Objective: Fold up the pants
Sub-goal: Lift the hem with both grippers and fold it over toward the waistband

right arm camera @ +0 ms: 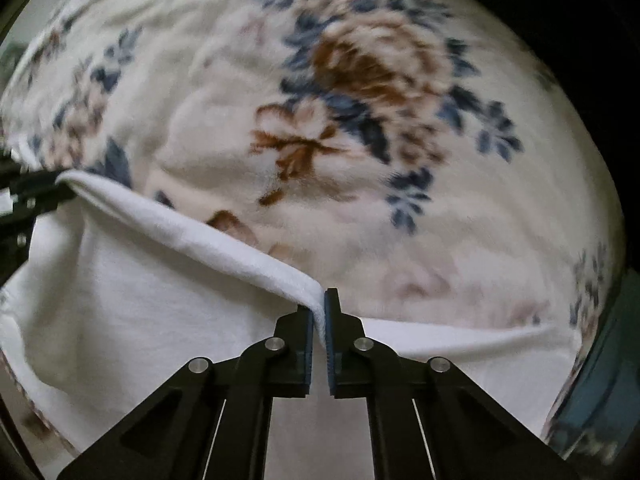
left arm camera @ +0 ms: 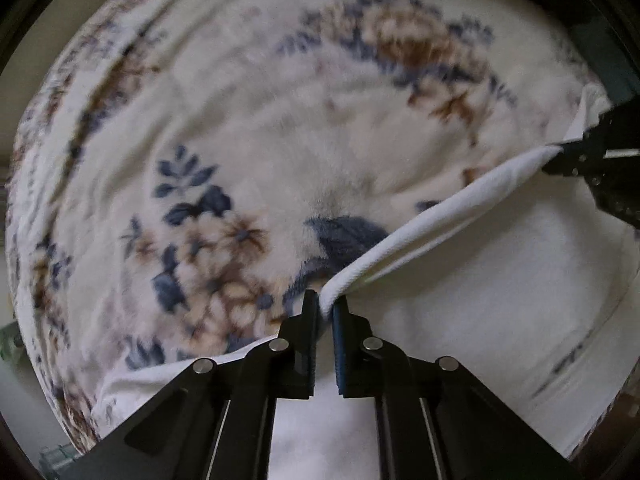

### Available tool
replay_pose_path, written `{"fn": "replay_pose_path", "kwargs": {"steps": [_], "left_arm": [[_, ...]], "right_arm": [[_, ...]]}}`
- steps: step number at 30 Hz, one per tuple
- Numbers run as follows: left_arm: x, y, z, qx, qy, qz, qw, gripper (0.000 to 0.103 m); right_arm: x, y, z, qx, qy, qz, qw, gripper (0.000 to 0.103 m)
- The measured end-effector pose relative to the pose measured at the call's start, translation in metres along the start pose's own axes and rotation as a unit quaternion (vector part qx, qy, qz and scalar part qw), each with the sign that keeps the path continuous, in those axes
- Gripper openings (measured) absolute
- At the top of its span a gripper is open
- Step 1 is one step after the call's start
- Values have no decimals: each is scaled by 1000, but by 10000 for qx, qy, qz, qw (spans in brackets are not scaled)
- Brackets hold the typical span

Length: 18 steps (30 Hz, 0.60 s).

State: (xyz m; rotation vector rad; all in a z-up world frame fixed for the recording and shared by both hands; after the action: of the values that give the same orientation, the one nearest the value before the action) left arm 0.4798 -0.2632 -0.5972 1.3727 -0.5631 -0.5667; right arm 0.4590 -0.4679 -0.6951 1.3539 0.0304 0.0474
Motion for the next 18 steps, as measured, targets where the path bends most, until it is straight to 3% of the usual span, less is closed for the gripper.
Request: {"fn": "replay_pose_path", "kwargs": {"steps": [4, 8, 9, 13, 18], "left_arm": [[-20, 42, 19, -21, 535, 364, 9979, 4], [-63, 80, 65, -200, 1458, 648, 9870, 4], [-65, 76, 74, -244, 1594, 677, 9846, 4], [-133, 77, 120, -513, 2225, 668, 9713, 4], [-201, 38, 151, -838, 2742, 296, 9576, 4]], "right_arm": [[-26, 38, 12, 39, -451, 243, 9987, 5], [-80, 98, 1, 248, -806, 498, 9952, 4], [-100, 114, -2, 295, -886, 557, 9941, 4], [-174, 151, -44, 422, -1119, 561, 9912, 4], [-273, 145, -80, 344, -1073, 73, 9936, 5]]}}
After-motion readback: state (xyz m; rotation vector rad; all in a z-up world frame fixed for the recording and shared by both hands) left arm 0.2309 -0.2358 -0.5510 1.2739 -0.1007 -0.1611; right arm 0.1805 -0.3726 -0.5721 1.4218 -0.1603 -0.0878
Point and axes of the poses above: each gripper's, at about its wrist camera, not at the fingertips, and y roughly against the way its jaws point, z to its right, x to its top, the point moved 6 cm from there along -y, roughly the way its jaws point, and after that the axes turned 12 degrees about -x, right-handed, at the moved point
